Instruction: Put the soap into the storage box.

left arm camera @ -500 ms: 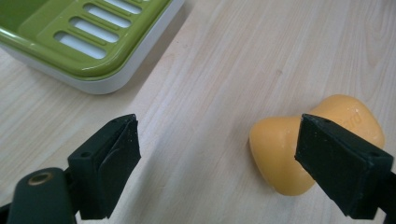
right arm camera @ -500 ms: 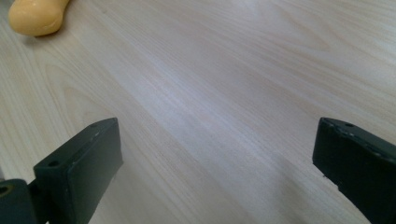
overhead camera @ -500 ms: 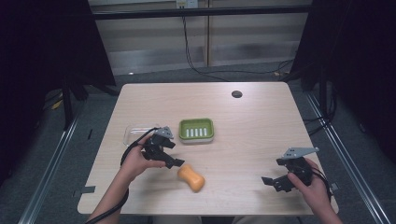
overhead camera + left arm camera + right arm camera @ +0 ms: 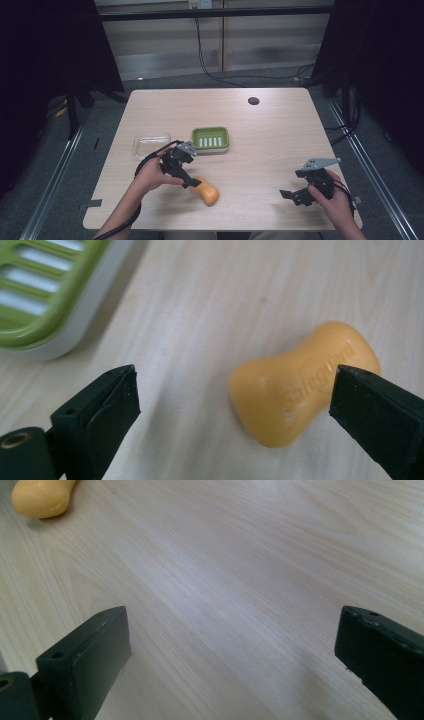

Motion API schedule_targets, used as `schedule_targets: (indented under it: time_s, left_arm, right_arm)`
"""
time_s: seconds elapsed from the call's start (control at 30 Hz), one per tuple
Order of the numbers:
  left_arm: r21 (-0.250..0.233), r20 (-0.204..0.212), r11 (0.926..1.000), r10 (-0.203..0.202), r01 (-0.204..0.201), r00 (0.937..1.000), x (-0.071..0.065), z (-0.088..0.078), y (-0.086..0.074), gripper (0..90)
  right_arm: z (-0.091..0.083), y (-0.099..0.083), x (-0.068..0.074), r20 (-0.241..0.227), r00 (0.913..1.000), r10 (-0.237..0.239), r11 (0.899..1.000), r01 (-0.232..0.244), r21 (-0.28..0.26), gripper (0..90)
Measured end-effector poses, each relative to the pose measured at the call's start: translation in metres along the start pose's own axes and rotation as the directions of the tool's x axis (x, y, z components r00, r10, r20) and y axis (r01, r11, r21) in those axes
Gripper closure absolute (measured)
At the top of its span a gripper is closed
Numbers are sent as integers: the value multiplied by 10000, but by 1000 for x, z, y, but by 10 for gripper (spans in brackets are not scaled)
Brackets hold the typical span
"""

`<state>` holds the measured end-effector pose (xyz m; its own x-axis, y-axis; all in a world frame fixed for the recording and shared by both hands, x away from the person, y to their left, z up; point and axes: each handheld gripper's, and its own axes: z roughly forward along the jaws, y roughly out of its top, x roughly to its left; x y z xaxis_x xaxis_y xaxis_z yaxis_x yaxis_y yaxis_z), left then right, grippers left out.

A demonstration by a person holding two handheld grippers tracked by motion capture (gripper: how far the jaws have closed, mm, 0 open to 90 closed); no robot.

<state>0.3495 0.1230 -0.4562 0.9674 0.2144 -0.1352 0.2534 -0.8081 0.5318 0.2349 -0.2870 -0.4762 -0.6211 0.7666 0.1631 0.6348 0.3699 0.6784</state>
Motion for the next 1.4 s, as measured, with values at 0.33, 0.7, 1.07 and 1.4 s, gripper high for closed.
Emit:
schedule_targets:
  time_s: [0.33,0.7,1.07,1.4]
  left_arm:
    - [567,361,9876,1444,-1463,9889,-12,13,17,78]
    - [856,767,9794,1767,-1831,9813,-22,23,18,101]
    - [1525,1399,9584,2208,-2413,9652,-26,33,19,114]
    - [1919,1186,9491,2300,-2496,9659,-27,38,20,284]
  right_arm:
    - [-2,-1,0,15,10000,51,10000,-51,-55,13]
    - [-2,-1,-1,26,10000,54,10000,-54,-54,13]
    - [-2,-1,-1,40,10000,73,10000,-73,-50,13]
    - [-2,-1,0,51,10000,44,10000,-44,-29,13]
